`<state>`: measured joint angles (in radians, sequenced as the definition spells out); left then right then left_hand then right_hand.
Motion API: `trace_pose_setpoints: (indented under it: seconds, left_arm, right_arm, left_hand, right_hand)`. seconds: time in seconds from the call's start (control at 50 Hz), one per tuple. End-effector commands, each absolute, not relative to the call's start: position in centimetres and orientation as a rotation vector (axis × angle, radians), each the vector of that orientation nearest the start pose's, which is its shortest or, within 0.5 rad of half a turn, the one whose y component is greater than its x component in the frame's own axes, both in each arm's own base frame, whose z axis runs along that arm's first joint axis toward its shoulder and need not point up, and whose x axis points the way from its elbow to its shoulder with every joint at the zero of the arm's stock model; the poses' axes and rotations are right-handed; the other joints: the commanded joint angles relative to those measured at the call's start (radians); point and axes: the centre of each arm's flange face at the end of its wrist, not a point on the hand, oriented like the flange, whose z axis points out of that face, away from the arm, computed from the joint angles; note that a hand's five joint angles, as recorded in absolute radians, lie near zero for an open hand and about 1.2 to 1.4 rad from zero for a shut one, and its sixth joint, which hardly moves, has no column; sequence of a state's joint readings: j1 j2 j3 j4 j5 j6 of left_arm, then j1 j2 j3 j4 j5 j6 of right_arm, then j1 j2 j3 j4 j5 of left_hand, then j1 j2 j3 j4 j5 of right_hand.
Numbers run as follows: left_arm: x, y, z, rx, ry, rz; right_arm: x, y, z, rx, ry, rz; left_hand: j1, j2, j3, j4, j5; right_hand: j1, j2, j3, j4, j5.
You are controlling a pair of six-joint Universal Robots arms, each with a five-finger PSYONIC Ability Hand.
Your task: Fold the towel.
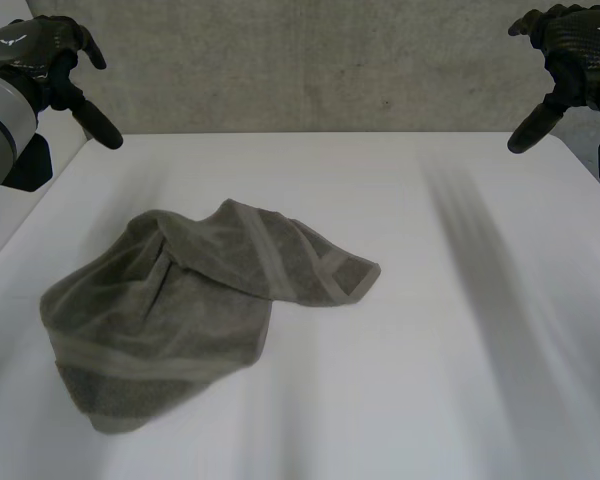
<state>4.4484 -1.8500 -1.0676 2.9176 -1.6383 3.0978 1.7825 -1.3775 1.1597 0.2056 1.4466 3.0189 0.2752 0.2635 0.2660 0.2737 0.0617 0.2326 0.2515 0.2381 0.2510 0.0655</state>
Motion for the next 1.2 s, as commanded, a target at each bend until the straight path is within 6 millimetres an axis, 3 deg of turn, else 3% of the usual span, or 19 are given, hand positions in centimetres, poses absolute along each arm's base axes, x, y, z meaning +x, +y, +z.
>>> trace_pose_setpoints:
  seconds: [0.02,0.96,1.02,1.08,1.12,1.16,1.18,1.2]
  left_arm:
    - [-21.6,-32.2,34.8,0.182,2.343,-2.333]
    - [-21.9,-32.1,34.4,0.202,2.355,-2.321]
    - [-22.1,-31.9,34.0,0.231,2.378,-2.296]
    - [-22.2,-31.9,33.3,0.262,2.406,-2.271]
    - [-22.5,-31.7,31.4,0.382,2.464,-2.201]
    - [-22.4,-31.9,30.2,0.453,2.482,-2.157]
    - [-22.3,-32.3,28.9,0.514,2.488,-2.107]
    - [-22.3,-32.3,28.9,0.515,2.488,-2.106]
  right_arm:
    - [21.2,-31.0,35.2,-0.481,2.053,-2.122]
    - [21.3,-31.1,34.9,-0.485,2.062,-2.109]
    - [21.4,-30.9,34.0,-0.496,2.084,-2.074]
    - [22.8,-30.3,32.6,-0.566,2.083,-1.988]
    - [23.9,-29.9,31.4,-0.635,2.075,-1.921]
    - [26.4,-29.1,28.2,-0.795,2.069,-1.76]
    - [26.4,-29.1,28.2,-0.796,2.069,-1.759]
    - [27.7,-28.6,26.6,-0.877,2.053,-1.69]
  left_hand:
    - [-0.085,-0.073,-0.076,-0.084,-0.046]
    - [-0.085,-0.073,-0.076,-0.084,-0.046]
    - [-0.085,-0.073,-0.076,-0.084,-0.046]
    - [-0.085,-0.073,-0.076,-0.084,-0.046]
    - [-0.085,-0.073,-0.076,-0.084,-0.046]
    - [-0.085,-0.073,-0.076,-0.084,-0.046]
    - [-0.085,-0.073,-0.076,-0.084,-0.046]
    - [-0.085,-0.073,-0.076,-0.084,-0.046]
  right_hand:
    - [-0.058,-0.077,-0.064,-0.076,-0.066]
    - [-0.058,-0.077,-0.064,-0.076,-0.066]
    - [-0.058,-0.077,-0.064,-0.076,-0.066]
    - [-0.058,-0.077,-0.064,-0.076,-0.066]
    - [-0.058,-0.077,-0.064,-0.076,-0.066]
    - [-0.058,-0.077,-0.064,-0.076,-0.066]
    - [-0.058,-0.077,-0.064,-0.076,-0.066]
    - [-0.058,-0.077,-0.064,-0.076,-0.066]
